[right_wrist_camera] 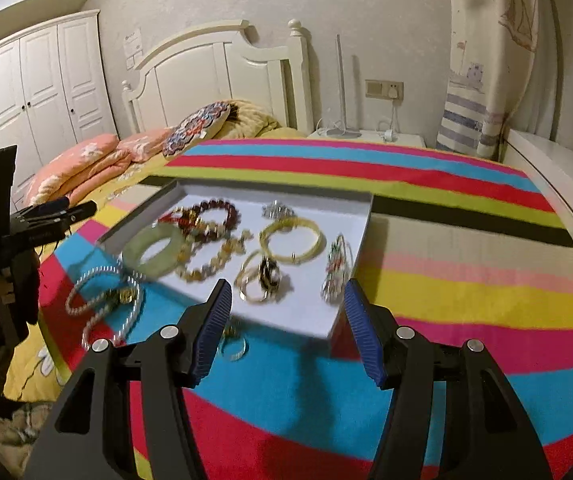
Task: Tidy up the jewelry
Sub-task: 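Withdraw both grippers and move the right gripper over the gold ring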
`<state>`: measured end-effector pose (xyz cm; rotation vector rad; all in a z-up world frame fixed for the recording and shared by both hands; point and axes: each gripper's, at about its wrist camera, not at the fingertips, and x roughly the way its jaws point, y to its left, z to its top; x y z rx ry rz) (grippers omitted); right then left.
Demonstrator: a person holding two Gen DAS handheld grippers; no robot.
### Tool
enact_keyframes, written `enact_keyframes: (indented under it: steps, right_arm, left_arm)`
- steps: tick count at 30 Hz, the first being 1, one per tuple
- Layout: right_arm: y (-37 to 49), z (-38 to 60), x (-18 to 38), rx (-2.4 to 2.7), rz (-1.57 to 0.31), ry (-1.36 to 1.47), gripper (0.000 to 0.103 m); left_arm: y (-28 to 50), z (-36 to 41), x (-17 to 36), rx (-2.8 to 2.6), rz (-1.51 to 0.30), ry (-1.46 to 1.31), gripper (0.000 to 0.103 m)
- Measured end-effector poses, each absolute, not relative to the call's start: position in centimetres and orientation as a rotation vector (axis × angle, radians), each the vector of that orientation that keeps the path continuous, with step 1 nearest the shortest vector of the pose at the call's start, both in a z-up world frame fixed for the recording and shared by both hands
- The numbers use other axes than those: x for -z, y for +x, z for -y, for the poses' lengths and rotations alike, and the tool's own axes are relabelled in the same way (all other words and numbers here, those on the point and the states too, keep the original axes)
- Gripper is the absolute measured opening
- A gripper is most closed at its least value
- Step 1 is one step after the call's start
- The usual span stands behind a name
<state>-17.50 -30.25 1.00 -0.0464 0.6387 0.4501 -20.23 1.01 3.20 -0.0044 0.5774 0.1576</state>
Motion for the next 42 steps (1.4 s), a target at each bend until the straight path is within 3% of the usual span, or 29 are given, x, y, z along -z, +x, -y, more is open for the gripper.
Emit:
enact_keyframes:
  steps: [13,36,42]
  right_arm:
    - [-18.9,27.4,1.0,-0.469,-0.703,-0.188,0.057]
    - [-18.1,24.1,2.6,-0.440,-0.802,-0.211,0.057]
    - [-18.5,23.7,2.6,-0.457,-0.776,-0.234,0.027]
  left_arm:
    - [-19.8,-5.6,-1.1,-0.141,-0.650,-0.222,0.100]
    - [-20.0,-4.2,-1.2,-0.163,-0.635,-0.133,0.100]
    - [-20.0,-4.2,-1.2,-0.160,-0.637,-0.132,0.100]
